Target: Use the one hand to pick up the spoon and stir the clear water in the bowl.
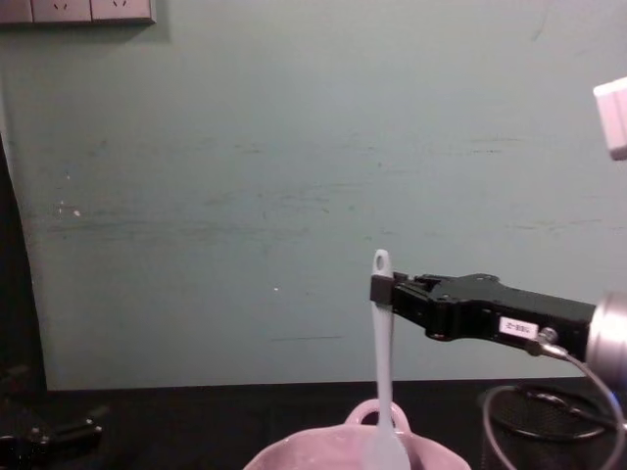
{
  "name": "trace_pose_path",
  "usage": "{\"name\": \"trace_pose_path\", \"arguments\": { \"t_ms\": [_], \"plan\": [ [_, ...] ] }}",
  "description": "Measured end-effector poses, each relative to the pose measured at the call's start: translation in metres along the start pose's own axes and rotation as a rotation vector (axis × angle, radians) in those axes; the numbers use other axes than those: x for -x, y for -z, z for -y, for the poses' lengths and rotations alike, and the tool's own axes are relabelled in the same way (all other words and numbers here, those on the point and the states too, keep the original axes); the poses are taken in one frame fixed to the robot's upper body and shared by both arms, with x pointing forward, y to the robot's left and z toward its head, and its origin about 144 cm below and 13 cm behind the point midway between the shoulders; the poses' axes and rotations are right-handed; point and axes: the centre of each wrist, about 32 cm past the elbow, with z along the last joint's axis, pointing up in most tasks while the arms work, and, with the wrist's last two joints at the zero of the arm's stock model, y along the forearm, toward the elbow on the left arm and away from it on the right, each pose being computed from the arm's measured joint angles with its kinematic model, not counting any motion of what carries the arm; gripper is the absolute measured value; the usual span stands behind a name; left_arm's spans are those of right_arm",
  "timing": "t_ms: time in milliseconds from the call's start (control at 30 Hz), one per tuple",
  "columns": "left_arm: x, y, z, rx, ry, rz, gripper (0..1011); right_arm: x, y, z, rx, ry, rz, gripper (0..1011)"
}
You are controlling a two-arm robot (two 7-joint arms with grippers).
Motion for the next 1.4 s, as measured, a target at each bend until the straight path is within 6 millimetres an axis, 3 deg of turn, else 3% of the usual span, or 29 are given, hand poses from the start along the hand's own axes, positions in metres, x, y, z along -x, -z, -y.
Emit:
{"name": "trace_pose_path", "arguments": {
  "t_ms": [400, 833, 1133, 1400],
  "plan": [
    [0.000, 0.000, 0.000, 0.000, 0.000, 0.000, 1011, 0.019, -0.002, 0.014, 0.010, -0.038, 0.000, 123],
    [0.000, 0.000, 0.000, 0.000, 0.000, 0.000, 1011, 0.045, -0.001, -0.009, 0.000, -0.145, -0.012, 123],
    [0.000, 0.000, 0.000, 0.000, 0.000, 0.000, 1011, 0.040, -0.001, -0.031, -0.004, -0.162, -0.003, 122],
    [0.000, 0.000, 0.000, 0.000, 0.000, 0.000, 1011, 0.021, 0.001, -0.040, 0.004, -0.124, 0.001, 123]
  ]
}}
